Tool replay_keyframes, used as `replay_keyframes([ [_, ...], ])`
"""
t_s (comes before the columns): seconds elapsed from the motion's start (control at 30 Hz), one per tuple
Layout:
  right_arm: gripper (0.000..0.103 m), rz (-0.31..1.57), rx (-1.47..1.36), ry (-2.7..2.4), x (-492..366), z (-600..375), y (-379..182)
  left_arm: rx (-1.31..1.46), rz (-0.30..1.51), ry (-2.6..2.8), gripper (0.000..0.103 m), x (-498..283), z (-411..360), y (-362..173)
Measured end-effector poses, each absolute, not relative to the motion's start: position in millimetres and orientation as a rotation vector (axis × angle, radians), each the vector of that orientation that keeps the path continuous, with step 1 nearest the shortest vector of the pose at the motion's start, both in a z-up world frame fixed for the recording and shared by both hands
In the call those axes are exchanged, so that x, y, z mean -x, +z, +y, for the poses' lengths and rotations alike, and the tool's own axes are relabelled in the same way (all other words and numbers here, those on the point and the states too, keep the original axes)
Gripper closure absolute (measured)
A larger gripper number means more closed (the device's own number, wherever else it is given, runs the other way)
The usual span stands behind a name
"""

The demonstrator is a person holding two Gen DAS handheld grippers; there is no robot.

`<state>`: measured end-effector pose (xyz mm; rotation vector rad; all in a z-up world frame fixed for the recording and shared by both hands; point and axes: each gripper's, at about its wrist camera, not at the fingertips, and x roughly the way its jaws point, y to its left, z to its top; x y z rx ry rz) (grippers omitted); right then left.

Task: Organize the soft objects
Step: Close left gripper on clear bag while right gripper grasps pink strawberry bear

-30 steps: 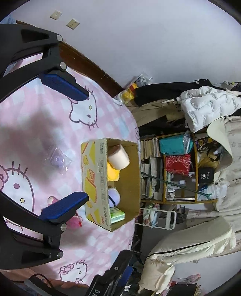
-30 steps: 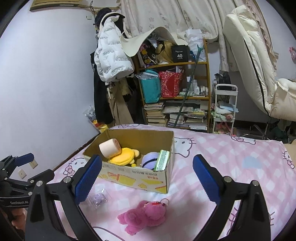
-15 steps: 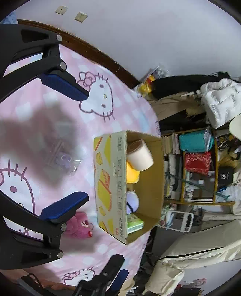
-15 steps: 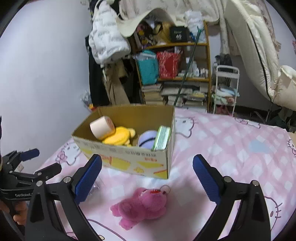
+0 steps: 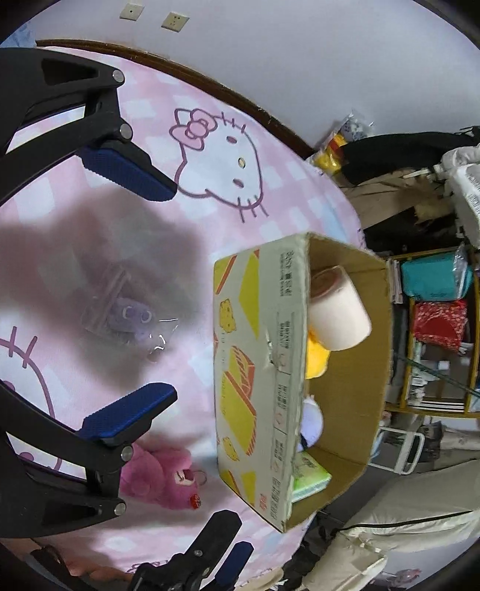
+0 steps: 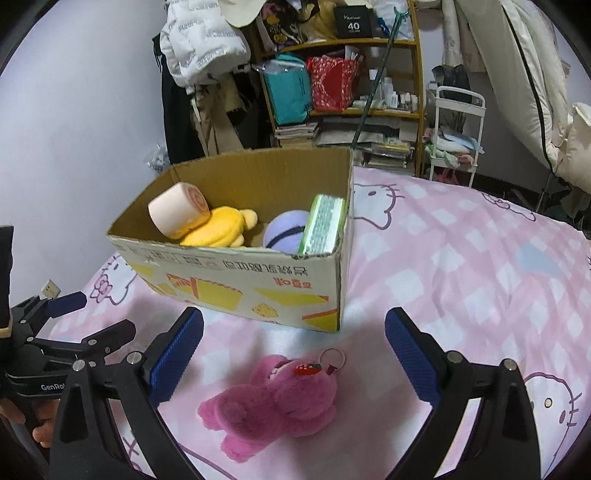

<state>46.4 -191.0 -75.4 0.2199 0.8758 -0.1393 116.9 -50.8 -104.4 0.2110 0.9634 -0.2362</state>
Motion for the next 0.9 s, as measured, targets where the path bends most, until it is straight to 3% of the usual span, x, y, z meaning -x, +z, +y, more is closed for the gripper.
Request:
replay_keyframes([
  [0.63, 0.000, 1.060, -0.294, -0.149, -58, -191, -122, -0.309, 1.174, -0.271, 0.005, -135, -66, -169],
  [0.9, 0.000, 1.134, -0.277, -0.111, -58, -176, -136, -0.304, 1.179, -0.286, 0.009, -132, -65, -176],
])
